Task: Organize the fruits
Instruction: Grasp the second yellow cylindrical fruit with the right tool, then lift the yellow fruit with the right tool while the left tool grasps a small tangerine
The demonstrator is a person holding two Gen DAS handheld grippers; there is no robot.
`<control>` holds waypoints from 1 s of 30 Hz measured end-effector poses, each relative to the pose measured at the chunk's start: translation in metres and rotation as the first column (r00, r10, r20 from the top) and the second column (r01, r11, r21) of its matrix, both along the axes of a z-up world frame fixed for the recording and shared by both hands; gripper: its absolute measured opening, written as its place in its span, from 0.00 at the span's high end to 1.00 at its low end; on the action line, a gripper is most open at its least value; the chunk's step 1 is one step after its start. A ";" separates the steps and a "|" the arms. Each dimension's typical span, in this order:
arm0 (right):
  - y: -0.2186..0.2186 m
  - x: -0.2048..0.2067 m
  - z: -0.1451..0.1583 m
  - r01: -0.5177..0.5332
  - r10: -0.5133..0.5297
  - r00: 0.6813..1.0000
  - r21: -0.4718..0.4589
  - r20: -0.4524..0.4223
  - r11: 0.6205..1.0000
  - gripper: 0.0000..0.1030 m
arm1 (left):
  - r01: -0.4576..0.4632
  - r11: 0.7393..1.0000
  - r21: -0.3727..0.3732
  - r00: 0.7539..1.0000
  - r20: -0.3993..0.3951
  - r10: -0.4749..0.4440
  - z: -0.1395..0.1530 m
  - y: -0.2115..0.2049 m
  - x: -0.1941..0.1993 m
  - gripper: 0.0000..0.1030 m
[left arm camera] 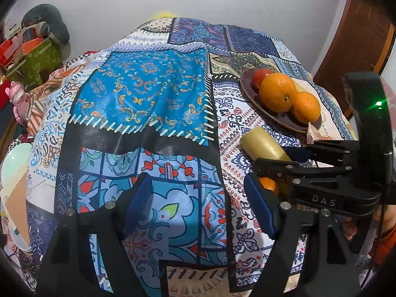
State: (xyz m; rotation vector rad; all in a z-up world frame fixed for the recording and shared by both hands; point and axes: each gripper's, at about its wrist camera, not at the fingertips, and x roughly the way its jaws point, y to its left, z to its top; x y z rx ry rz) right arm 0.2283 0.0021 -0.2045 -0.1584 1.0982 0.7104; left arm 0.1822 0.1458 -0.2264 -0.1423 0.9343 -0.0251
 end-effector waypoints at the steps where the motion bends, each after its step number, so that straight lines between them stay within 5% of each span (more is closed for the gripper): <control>1: -0.002 -0.001 0.002 0.002 -0.002 1.000 -0.002 0.009 1.000 0.68 | 0.003 1.000 -0.003 1.000 0.000 -0.003 0.001 -0.002 0.000 0.26; 11: -0.042 -0.023 0.048 0.021 -0.027 0.993 0.054 0.114 0.998 0.68 | 0.049 0.999 -0.011 0.999 -0.003 -0.049 0.005 -0.031 0.001 0.27; 30: -0.139 -0.014 0.104 0.162 -0.191 0.949 0.132 0.251 0.978 0.69 | 0.071 0.997 -0.014 0.990 -0.119 -0.072 -0.025 -0.069 0.018 0.62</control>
